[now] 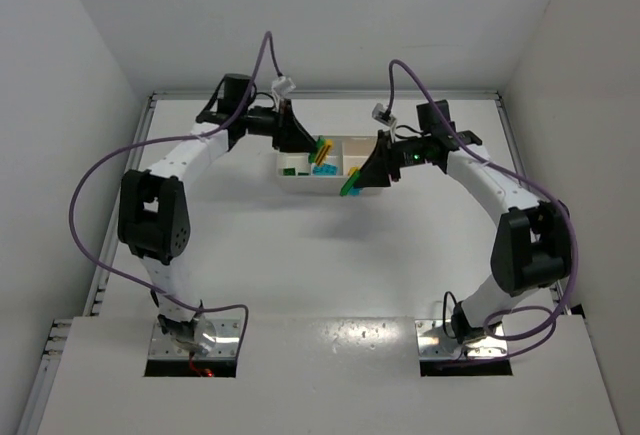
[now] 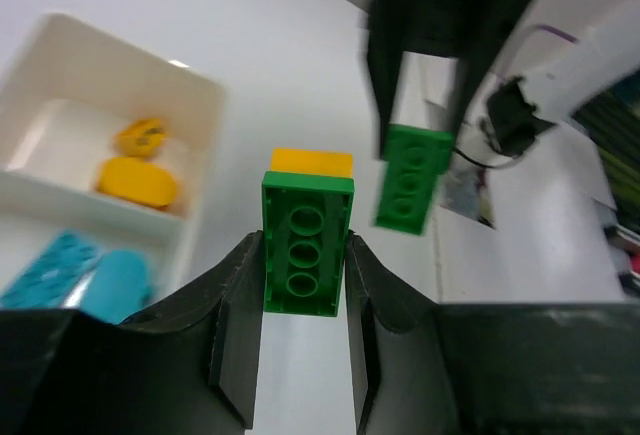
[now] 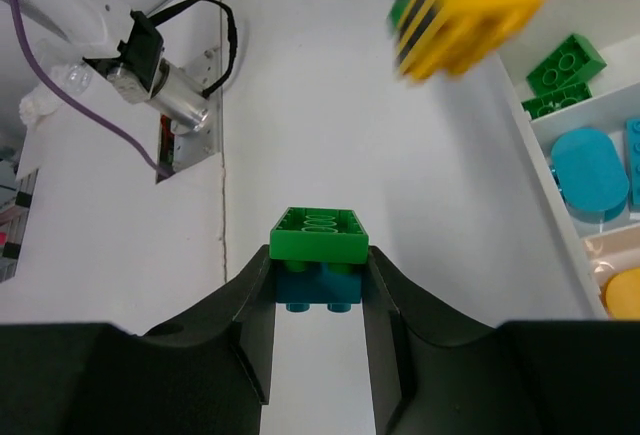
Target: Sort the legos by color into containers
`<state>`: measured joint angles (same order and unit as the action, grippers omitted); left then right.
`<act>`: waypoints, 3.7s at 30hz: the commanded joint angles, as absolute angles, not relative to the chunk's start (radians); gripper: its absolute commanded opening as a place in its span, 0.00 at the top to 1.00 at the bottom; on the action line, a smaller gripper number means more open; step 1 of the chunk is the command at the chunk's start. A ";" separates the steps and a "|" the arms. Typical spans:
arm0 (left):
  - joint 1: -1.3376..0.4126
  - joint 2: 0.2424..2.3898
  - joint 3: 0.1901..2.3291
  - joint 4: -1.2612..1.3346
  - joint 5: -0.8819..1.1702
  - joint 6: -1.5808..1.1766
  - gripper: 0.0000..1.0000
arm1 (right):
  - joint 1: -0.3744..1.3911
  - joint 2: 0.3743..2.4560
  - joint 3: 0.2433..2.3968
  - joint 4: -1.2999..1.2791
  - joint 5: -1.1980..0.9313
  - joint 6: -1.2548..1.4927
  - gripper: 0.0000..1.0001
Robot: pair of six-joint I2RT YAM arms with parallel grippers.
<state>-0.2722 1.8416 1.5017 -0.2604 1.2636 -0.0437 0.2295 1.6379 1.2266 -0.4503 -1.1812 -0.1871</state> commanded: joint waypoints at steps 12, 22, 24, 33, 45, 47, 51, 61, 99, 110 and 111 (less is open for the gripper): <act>-0.166 1.888 1.499 -0.089 1.009 -0.083 0.99 | 0.199 1.609 1.236 -0.471 -1.193 -0.241 1.00; -0.166 1.754 1.372 -0.100 1.103 -0.074 0.99 | 0.213 1.680 1.282 -0.540 -1.160 -0.357 1.00; -0.166 1.689 1.326 -0.100 1.103 -0.074 0.99 | 0.244 1.712 1.293 -0.698 -1.117 -0.473 1.00; -0.157 1.499 1.194 -0.118 1.103 -0.104 0.99 | 0.337 1.856 1.258 -0.838 -0.990 -0.770 0.91; -0.137 1.486 1.192 -0.153 1.334 -0.196 0.99 | 0.350 1.870 1.489 -0.648 -1.303 -0.479 0.07; -0.137 1.496 1.206 -0.173 1.362 -0.178 0.99 | 0.350 1.870 1.499 -0.568 -1.318 -0.400 0.07; -0.160 1.531 1.241 -0.183 1.397 -0.169 0.99 | 0.359 1.852 1.450 -0.277 -1.339 -0.073 0.08; -0.189 1.580 1.284 -0.209 1.397 -0.140 0.99 | 0.393 1.859 1.355 0.422 -1.298 0.503 0.12; -0.146 1.430 1.193 0.037 0.701 -0.144 0.99 | 0.229 1.626 1.221 -0.657 -1.053 -0.422 1.00; -0.221 1.541 1.166 0.029 0.509 0.060 0.99 | 0.124 1.591 1.220 -0.416 -0.825 -0.226 1.00; -0.221 1.555 1.175 0.029 0.509 0.060 0.99 | 0.124 1.582 1.207 -0.396 -0.795 -0.206 1.00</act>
<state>-0.2100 1.5143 1.1606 -0.0032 0.5480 -0.0063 0.1379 1.6199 1.2007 -0.5156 -0.8944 -0.2771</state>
